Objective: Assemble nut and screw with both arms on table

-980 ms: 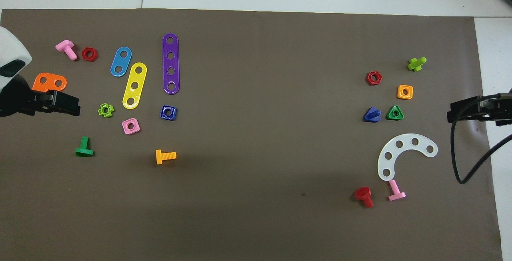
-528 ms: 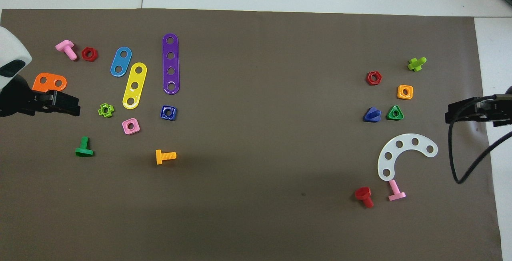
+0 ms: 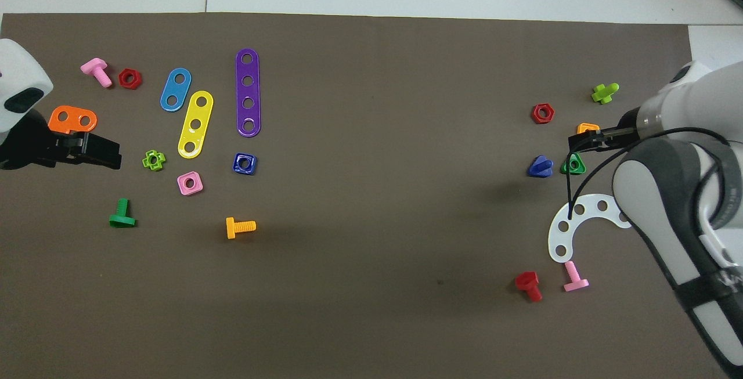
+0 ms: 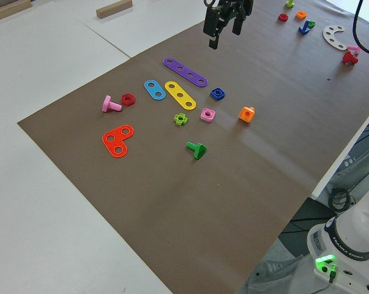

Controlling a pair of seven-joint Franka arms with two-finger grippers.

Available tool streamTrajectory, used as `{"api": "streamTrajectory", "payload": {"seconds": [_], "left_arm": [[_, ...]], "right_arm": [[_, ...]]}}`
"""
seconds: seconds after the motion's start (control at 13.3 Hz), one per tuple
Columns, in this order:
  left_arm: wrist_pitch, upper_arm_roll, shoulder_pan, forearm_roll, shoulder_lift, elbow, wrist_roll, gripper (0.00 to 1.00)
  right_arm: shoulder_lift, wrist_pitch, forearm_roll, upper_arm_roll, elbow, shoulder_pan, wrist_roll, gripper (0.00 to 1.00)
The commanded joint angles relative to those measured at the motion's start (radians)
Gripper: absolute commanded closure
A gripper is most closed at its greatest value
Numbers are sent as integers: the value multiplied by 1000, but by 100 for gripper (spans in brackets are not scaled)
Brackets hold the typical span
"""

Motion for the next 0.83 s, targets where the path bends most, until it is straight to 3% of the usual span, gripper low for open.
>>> {"api": "streamTrajectory", "payload": {"seconds": [0.0, 0.38, 0.6, 0.75], "left_arm": [[13, 6, -12, -15, -23, -25, 3, 0], [34, 6, -20, -15, -31, -45, -7, 0], [132, 6, -18, -16, -74, -160, -10, 0], [148, 5, -18, -16, -63, -177, -12, 0]], "right_arm": [[55, 133, 41, 4, -60, -2, -80, 0], [84, 259, 41, 8, -169, 24, -126, 2], [96, 342, 41, 8, -209, 32, -154, 17], [96, 343, 41, 8, -217, 35, -157, 26]]}}
